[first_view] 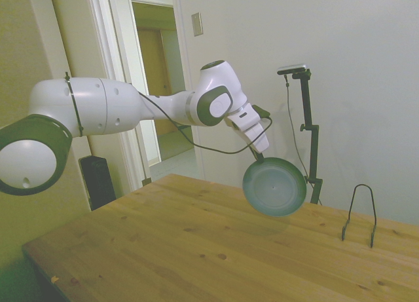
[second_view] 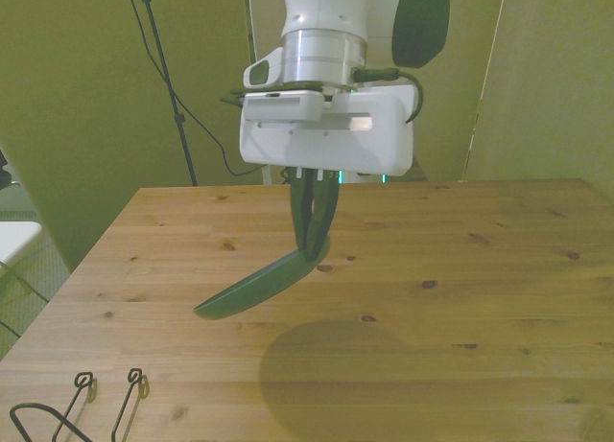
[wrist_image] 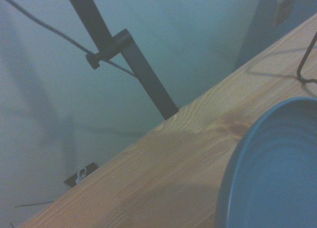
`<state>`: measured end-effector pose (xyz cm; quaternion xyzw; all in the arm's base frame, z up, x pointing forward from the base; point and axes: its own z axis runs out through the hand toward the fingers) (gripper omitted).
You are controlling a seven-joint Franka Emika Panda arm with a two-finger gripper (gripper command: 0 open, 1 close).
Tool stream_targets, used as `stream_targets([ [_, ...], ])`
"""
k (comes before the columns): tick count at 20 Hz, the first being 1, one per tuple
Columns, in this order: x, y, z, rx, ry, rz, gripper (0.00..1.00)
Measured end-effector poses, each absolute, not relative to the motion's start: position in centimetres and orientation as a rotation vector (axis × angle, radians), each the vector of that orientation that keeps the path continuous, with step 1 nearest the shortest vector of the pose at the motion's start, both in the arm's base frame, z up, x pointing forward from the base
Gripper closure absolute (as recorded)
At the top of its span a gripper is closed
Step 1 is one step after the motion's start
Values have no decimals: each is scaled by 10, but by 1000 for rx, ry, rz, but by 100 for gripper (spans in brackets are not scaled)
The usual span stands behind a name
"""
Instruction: Load the plate
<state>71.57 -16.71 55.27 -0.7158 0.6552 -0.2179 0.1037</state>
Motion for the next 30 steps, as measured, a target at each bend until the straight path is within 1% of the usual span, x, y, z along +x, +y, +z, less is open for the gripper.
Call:
stream_targets([
  [7, 724, -175, 562, -2077, 1906, -672, 100],
  [13, 747, -228, 565, -1839, 1903, -792, 100],
  [20, 742, -279, 599, -1659, 1882, -835, 100],
  [27, 745, -303, 586, -1617, 1908, -839, 100],
  [30, 745, -308, 588, -1601, 1897, -841, 100],
])
